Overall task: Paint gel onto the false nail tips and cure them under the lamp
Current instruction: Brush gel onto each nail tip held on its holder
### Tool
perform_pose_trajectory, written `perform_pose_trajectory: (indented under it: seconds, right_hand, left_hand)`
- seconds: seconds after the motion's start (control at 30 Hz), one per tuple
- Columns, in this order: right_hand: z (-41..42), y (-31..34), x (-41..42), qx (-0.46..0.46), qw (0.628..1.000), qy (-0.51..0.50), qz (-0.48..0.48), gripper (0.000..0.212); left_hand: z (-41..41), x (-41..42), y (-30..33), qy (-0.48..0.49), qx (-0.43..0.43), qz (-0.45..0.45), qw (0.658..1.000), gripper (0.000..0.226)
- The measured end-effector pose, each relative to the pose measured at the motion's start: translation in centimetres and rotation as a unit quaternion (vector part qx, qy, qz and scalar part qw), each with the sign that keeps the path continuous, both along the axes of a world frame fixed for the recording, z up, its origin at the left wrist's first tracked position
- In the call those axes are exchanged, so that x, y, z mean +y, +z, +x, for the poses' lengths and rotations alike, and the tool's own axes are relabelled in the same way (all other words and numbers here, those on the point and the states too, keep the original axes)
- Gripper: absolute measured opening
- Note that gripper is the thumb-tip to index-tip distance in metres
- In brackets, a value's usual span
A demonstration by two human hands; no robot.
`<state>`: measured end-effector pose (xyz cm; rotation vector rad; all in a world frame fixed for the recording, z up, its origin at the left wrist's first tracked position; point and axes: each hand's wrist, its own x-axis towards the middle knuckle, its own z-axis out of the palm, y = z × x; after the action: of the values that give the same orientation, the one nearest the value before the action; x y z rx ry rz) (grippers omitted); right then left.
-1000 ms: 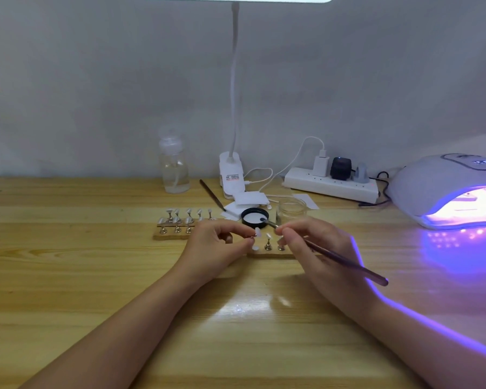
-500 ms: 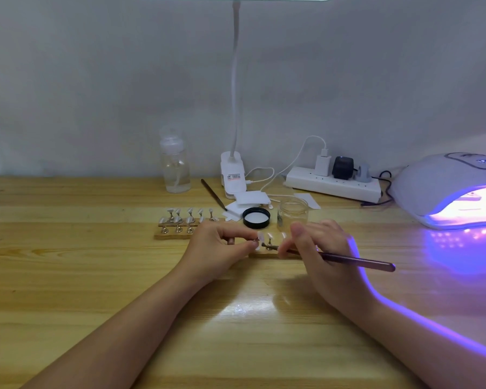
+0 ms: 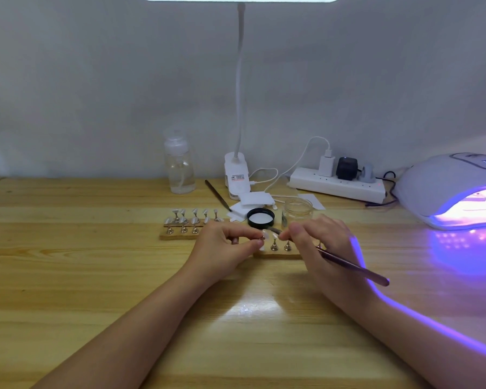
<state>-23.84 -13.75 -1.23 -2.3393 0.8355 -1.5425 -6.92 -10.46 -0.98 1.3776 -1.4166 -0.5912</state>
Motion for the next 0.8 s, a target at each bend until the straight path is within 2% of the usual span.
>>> perform_pose_trajectory:
  seconds: [0.17,0.37,0.5,0.6,0.7,0.8]
  right_hand:
    - [-0.25,-0.29,0.07,-0.020,1.000,0.017,0.008,0.045]
    - [0.07,0.05,0.09,0.015,0.999,0.010,0.026,0.027]
    - [-0.21,-0.09,0.24,-0.013,1.000,0.013,0.013,0.034]
    - [0.07,0.00,0.08,0.006,0.999,0.003,0.036,0.037]
    - [-0.06,-0.17,0.17,-0.012,0.997,0.040,0.061,0.044]
    - [-0.22,-0.25,0.06,-0.028,0.998,0.043,0.038,0.045]
  left_hand:
    - [-0.08,-0.09,0.01,0.000,0.004,-0.006,1.000,0.028]
    - [0.00,-0.11,-0.09,-0.012,-0.001,-0.009,1.000,0.017]
    - [0.01,-0.04,-0.05,-0.012,-0.009,-0.012,1.000,0.014]
    - [0.01,-0.05,-0.01,-0.014,-0.006,-0.008,1.000,0.013]
    - [-0.06,0.03,0.02,-0.012,-0.007,-0.001,1.000,0.015]
    - [-0.06,0.03,0.02,-0.008,-0.008,0.009,1.000,0.015]
